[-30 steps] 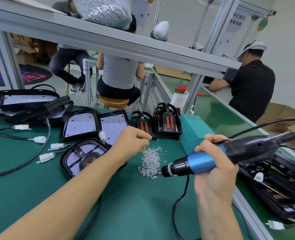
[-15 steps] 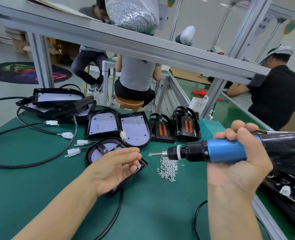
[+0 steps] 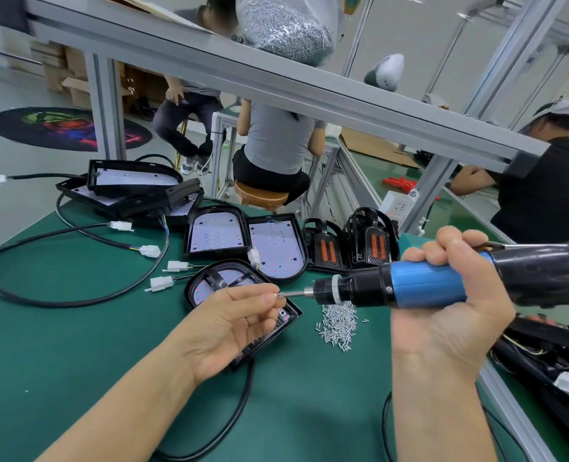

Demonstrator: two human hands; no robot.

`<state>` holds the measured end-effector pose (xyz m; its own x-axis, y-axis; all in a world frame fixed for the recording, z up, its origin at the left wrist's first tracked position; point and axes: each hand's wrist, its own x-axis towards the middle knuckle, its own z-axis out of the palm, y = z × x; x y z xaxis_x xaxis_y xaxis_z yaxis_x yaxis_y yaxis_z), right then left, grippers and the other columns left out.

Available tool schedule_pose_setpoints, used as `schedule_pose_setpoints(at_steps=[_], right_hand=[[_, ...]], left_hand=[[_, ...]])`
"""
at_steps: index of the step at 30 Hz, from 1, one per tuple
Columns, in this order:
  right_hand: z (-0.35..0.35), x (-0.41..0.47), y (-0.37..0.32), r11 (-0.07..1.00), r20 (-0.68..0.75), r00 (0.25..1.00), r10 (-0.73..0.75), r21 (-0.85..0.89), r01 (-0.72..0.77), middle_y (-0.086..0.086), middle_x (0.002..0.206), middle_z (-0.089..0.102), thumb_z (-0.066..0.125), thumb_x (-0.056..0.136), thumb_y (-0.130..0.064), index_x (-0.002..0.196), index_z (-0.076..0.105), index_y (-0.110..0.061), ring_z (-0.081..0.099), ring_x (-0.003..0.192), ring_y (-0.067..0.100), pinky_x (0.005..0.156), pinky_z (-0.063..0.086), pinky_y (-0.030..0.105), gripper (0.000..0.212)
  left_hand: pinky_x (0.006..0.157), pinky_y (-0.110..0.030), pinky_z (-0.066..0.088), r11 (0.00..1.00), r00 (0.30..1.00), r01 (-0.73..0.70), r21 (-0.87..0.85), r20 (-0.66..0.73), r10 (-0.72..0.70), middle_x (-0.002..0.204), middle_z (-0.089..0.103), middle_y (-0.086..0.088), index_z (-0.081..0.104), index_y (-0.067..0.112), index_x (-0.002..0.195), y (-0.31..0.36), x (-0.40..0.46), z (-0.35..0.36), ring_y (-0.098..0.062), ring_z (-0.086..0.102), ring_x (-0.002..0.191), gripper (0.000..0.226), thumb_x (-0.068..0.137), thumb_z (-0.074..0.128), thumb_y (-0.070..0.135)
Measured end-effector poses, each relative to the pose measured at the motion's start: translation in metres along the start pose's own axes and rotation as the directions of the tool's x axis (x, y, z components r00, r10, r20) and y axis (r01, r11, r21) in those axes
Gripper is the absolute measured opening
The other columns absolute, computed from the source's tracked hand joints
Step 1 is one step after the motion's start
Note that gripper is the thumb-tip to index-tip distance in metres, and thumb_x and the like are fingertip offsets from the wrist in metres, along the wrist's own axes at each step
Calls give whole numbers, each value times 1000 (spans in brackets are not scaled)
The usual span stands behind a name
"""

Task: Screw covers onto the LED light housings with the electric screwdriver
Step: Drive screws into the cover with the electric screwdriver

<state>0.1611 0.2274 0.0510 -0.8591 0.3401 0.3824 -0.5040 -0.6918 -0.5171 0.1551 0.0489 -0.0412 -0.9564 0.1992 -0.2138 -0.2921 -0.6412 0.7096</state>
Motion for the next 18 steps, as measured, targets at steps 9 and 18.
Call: schedule_pose_setpoints(at_steps=[9,18], right_hand=[[0,0,3,1000,7,1000,24,-11,-23,-7,66,53,53,71,0,76,52,-20,48,54,6,59,46,20,20],[-3,5,7,999,13,999,32,-25,-32,-7,64,52,51,71,0,79,51,-19,48,53,6,60,46,19,21]], left_hand=[[51,-20,53,986,996,-89,139,24,87,73,70,-13,77,5,72,1,0,-4,-14,61,54,13,63,68,2],[56,-23,53,872,977,-212,442,124,174,72,71,-13,77,8,78,12,8,-11,-17,62,59,14,66,72,14]])
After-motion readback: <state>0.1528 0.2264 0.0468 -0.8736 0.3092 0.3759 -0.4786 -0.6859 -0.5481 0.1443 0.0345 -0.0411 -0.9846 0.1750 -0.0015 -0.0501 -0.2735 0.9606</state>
